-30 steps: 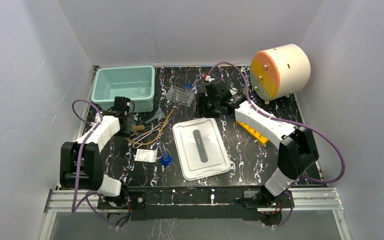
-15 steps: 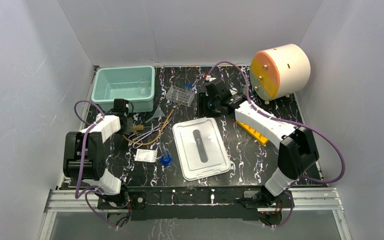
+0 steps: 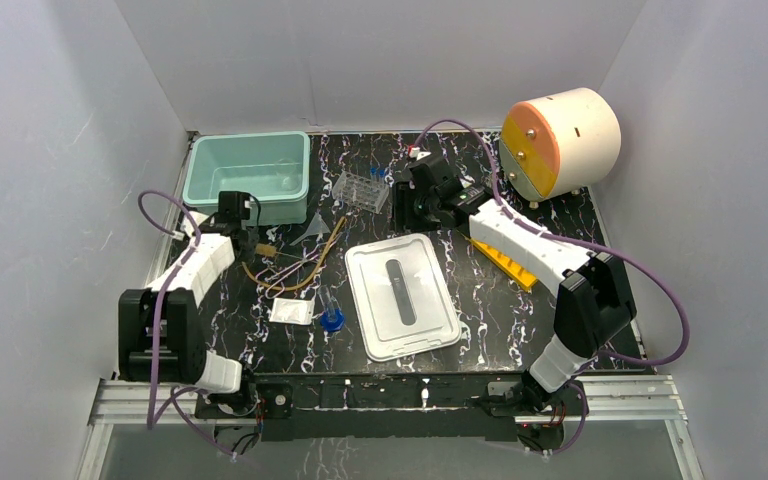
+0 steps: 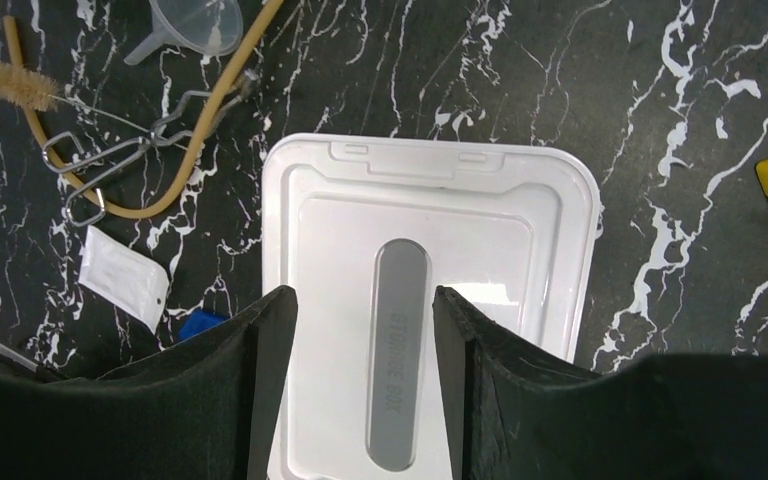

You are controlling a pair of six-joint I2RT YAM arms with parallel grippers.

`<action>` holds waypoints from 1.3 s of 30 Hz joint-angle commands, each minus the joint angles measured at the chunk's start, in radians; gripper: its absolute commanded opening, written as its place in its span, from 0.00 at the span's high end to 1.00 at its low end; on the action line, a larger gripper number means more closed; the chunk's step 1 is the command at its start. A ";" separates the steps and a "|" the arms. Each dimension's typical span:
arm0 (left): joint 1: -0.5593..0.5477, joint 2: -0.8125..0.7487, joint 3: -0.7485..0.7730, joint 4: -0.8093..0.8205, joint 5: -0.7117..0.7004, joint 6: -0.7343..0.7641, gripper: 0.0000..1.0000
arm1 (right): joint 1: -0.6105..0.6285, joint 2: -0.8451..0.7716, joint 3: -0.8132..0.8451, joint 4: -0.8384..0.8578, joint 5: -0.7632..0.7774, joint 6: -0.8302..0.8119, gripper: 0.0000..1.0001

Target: Organize the chemistry lab equipment

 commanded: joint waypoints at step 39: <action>0.090 0.065 0.620 -0.052 0.004 0.310 0.93 | 0.061 0.070 0.166 0.152 -0.107 -0.146 0.32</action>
